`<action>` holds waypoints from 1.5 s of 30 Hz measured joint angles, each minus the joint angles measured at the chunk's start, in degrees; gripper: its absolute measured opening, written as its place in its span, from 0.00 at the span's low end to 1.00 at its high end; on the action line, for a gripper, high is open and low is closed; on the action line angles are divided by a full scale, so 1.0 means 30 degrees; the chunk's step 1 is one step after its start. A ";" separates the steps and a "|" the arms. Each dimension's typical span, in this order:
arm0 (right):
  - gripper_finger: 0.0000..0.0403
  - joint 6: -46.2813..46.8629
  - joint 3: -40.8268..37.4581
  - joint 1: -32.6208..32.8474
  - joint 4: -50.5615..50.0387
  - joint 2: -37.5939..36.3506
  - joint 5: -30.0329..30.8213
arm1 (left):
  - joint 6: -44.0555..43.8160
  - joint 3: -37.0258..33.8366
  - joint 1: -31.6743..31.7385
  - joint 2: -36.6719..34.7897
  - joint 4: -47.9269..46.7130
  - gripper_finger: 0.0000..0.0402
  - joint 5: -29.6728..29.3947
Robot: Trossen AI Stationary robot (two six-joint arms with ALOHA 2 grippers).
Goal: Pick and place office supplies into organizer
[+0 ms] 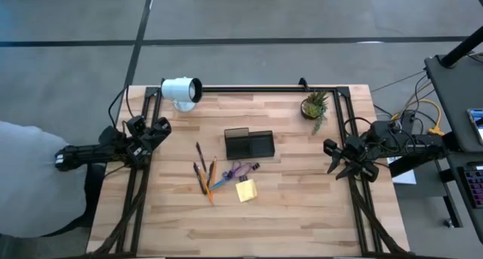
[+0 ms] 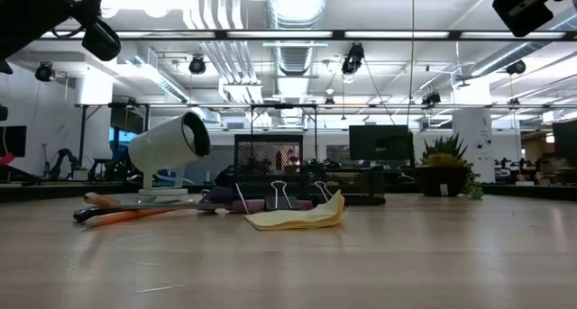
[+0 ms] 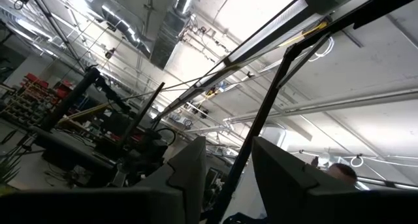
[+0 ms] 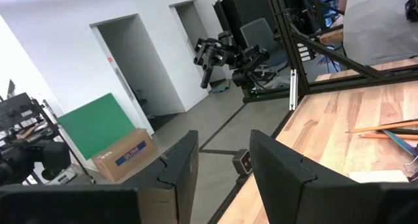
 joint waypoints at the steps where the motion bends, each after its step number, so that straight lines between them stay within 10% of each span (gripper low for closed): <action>1: 0.32 0.0000 0.0000 0.0002 -0.0002 0.0000 -0.0002 | -0.0001 0.0000 0.0000 0.0000 0.0000 0.27 0.0001; 7: 0.32 0.0012 -0.0006 0.0007 0.0066 0.0000 0.0284 | 0.0001 0.0000 0.0000 0.0000 0.0006 0.27 -0.0005; 16: 0.32 0.0124 0.0007 -0.0007 0.0511 -0.0006 0.9268 | 0.0001 0.0000 0.0000 0.0000 0.0000 0.27 0.0000; 25: 0.32 0.6231 -0.0085 0.0110 0.2373 0.1313 0.9929 | -0.0001 0.0000 0.0000 -0.0002 0.0005 0.27 -0.0005; 45: 0.32 1.3254 0.4718 0.1086 0.6425 1.9161 1.0710 | -0.0005 0.0000 0.0000 0.0000 0.0001 0.27 -0.0005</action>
